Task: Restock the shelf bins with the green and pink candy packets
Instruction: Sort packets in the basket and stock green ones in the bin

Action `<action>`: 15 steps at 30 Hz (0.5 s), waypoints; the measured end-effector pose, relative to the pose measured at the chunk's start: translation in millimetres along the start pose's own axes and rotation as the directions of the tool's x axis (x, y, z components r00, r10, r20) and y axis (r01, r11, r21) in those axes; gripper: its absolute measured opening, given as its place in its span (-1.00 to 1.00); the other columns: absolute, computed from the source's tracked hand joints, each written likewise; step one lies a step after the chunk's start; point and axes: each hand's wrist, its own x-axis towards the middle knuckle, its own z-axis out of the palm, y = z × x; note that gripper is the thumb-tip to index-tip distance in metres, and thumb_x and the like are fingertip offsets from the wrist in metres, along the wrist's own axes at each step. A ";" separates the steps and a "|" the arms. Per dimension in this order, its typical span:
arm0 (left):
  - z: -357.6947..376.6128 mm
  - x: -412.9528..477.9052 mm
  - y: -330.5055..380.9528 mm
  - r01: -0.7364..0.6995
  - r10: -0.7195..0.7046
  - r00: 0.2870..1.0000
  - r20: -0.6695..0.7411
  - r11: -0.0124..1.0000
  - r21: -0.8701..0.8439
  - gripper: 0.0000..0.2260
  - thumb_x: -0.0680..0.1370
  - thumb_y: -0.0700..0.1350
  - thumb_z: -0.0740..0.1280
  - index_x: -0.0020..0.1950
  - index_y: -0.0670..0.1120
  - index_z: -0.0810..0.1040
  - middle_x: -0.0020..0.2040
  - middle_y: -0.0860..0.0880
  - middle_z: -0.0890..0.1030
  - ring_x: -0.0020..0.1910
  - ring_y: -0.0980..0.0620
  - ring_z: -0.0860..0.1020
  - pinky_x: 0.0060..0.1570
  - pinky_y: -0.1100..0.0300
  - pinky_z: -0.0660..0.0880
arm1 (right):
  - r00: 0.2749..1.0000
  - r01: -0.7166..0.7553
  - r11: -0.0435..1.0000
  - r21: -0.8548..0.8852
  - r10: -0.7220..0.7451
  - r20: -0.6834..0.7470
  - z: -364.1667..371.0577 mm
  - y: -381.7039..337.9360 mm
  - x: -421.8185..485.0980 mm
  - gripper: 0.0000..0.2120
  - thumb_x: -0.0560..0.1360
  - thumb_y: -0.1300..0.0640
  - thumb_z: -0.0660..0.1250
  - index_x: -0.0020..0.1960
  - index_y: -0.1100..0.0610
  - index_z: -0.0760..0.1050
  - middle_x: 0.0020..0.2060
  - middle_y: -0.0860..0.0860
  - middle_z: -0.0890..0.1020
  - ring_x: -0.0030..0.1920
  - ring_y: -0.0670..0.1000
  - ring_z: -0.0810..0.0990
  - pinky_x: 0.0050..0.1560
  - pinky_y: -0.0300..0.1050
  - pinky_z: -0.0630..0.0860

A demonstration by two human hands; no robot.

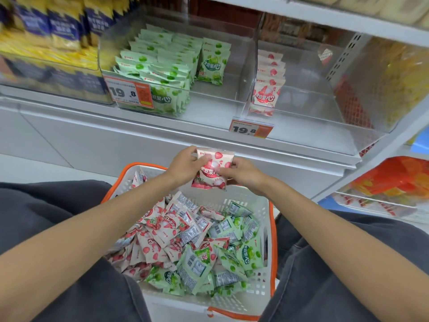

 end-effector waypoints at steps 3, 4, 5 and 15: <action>4.7 -3.8 13.6 -0.036 0.051 0.989 -0.140 0.993 0.108 -0.63 0.67 0.08 0.12 -0.25 -0.05 0.46 -0.31 0.01 0.55 -0.29 0.04 0.53 -0.30 0.27 0.40 | 0.999 0.049 0.990 0.135 -0.047 -0.017 3.1 -14.9 -6.8 -0.85 0.53 0.23 0.37 0.10 0.22 0.52 -0.08 0.14 0.67 -0.18 0.02 0.66 -0.15 -0.15 0.62; 6.0 -4.6 21.3 -0.059 0.085 0.981 -0.174 0.987 0.149 -0.60 0.68 0.06 0.09 -0.31 -0.02 0.41 -0.37 0.05 0.49 -0.34 0.07 0.47 -0.37 0.28 0.31 | 0.998 0.061 0.986 0.154 -0.058 -0.024 3.2 -18.2 -8.9 -0.83 0.54 0.23 0.36 0.12 0.23 0.52 -0.05 0.15 0.67 -0.16 0.04 0.67 -0.13 -0.13 0.63; 6.1 -5.2 30.0 -0.075 0.110 0.972 -0.207 0.983 0.169 -0.58 0.68 0.06 0.09 -0.35 -0.01 0.38 -0.40 0.06 0.46 -0.37 0.08 0.43 -0.40 0.26 0.25 | 0.997 0.073 0.983 0.167 -0.069 -0.030 2.8 -21.6 -12.0 -0.81 0.54 0.23 0.35 0.14 0.24 0.52 -0.02 0.17 0.67 -0.13 0.06 0.67 -0.08 -0.10 0.63; 6.8 26.5 100.4 -0.241 0.297 0.900 -0.319 0.949 0.203 -0.54 0.65 0.10 0.18 -0.40 -0.09 0.36 -0.46 0.02 0.43 -0.43 0.02 0.38 -0.37 0.11 0.25 | 0.968 0.226 0.954 0.196 -0.197 -0.158 -39.8 -60.8 -39.9 -0.71 0.47 0.28 0.43 0.18 0.23 0.51 0.05 0.15 0.68 0.02 0.11 0.68 0.04 -0.04 0.63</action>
